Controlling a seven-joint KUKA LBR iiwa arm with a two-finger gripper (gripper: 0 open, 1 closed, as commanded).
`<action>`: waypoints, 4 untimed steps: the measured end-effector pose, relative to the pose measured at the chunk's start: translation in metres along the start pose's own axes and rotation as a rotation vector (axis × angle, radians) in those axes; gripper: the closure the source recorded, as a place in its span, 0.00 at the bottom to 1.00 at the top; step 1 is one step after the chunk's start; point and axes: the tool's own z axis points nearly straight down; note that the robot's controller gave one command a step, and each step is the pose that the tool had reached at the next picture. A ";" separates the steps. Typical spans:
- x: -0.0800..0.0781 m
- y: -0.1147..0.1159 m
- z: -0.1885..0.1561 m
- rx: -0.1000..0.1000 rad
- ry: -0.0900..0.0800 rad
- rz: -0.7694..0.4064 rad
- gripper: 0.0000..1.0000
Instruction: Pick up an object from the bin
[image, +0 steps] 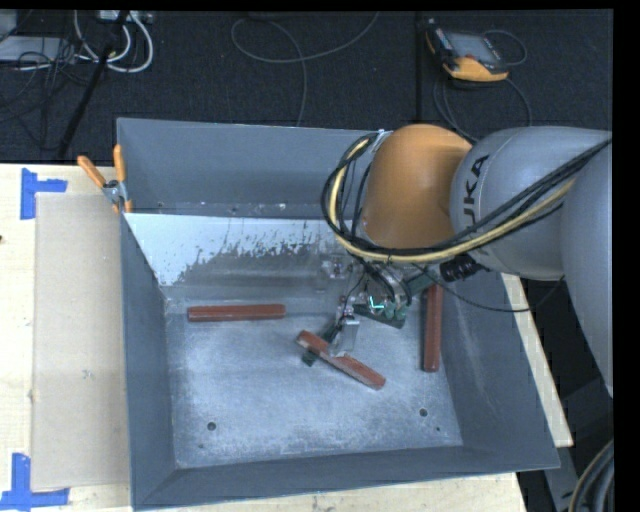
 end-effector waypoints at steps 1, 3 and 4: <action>0.036 -0.015 0.076 0.001 0.001 0.132 0.00; 0.038 -0.134 -0.009 0.005 -0.013 0.080 1.00; 0.033 -0.142 -0.128 0.002 -0.019 0.048 1.00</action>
Offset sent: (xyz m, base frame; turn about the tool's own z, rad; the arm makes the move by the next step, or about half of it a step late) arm -0.0339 -0.0156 -0.0712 0.1323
